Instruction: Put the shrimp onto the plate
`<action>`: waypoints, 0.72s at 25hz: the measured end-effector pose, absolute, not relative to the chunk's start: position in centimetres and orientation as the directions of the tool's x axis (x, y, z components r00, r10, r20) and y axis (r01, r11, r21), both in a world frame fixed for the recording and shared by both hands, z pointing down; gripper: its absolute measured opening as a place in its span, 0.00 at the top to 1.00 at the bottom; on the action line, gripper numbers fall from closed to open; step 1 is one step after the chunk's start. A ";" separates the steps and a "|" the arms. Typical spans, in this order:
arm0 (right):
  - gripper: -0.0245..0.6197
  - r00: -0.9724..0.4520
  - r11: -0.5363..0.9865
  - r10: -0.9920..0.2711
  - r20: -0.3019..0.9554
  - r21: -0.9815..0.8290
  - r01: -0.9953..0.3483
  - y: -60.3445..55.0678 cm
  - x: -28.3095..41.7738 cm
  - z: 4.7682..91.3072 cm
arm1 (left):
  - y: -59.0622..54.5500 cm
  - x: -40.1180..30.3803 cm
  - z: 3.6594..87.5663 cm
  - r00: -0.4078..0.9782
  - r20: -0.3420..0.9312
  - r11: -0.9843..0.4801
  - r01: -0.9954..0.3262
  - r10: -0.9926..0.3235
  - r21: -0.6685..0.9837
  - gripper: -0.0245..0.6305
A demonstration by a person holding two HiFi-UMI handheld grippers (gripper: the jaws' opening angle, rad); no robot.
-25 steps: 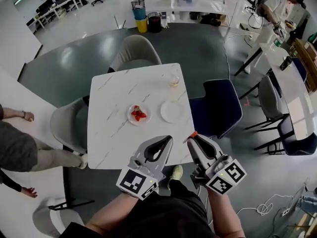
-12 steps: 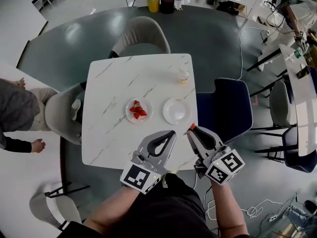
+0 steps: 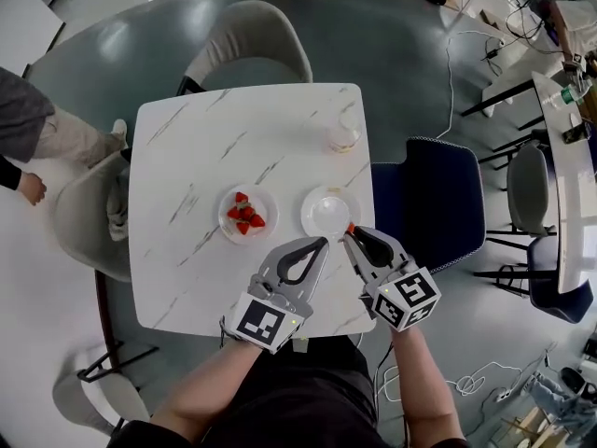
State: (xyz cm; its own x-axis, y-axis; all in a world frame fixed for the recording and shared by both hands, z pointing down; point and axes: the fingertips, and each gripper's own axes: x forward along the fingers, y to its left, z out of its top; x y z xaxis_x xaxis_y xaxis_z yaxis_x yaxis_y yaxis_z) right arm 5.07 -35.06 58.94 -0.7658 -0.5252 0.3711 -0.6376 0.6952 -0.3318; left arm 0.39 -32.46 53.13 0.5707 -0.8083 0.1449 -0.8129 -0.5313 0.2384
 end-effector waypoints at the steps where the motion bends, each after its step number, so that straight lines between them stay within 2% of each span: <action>1: 0.86 -0.760 0.696 -0.522 0.388 -0.322 -0.642 -35.5 4.9 59.9 | -32.8 0.4 53.8 0.570 0.148 -0.530 -0.813 -0.808 0.241 0.95; 18: 0.86 -0.575 0.771 -0.411 0.708 -0.066 -0.633 -38.5 3.2 72.3 | -35.5 -1.0 60.9 0.540 0.211 -0.480 -0.833 -0.815 0.276 0.95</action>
